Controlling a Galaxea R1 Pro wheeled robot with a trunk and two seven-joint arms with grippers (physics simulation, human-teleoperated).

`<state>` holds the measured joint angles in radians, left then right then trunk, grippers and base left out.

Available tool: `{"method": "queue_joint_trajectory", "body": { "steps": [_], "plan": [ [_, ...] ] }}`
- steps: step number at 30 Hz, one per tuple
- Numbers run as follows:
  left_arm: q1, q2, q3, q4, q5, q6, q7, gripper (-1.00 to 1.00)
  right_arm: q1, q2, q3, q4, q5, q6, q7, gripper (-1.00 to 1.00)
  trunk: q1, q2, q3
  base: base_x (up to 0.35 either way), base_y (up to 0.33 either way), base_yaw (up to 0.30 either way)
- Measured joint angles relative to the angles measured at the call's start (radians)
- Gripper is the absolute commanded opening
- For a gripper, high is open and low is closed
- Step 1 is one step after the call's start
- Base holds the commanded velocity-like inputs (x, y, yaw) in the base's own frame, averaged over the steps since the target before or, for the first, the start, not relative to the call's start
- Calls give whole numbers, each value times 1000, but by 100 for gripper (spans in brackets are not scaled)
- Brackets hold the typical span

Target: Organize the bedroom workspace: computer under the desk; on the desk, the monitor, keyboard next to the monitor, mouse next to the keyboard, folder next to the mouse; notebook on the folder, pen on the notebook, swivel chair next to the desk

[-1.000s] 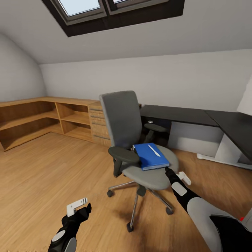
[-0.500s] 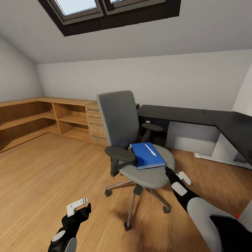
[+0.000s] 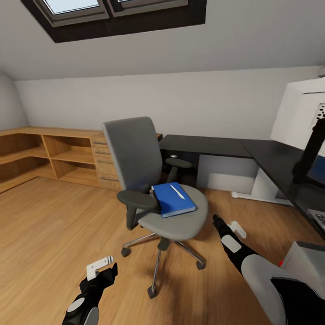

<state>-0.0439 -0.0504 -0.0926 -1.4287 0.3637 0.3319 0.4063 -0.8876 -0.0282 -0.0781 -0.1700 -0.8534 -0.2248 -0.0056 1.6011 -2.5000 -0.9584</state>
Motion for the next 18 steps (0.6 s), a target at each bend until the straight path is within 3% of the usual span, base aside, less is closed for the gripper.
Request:
{"method": "queue_joint_trajectory", "body": {
  "steps": [3,7,18],
  "plan": [
    [0,0,-12,4,0,0,0,100,0,0,0,0,0,0,0,100,0,0,0,0,0,-257],
    [0,1,-56,8,1,-1,0,100,0,0,0,0,0,0,0,100,0,0,0,0,0,-194],
    [0,3,-64,11,0,-2,0,100,0,1,2,-1,0,-1,1,100,0,0,0,0,0,-17]
  ]
}}
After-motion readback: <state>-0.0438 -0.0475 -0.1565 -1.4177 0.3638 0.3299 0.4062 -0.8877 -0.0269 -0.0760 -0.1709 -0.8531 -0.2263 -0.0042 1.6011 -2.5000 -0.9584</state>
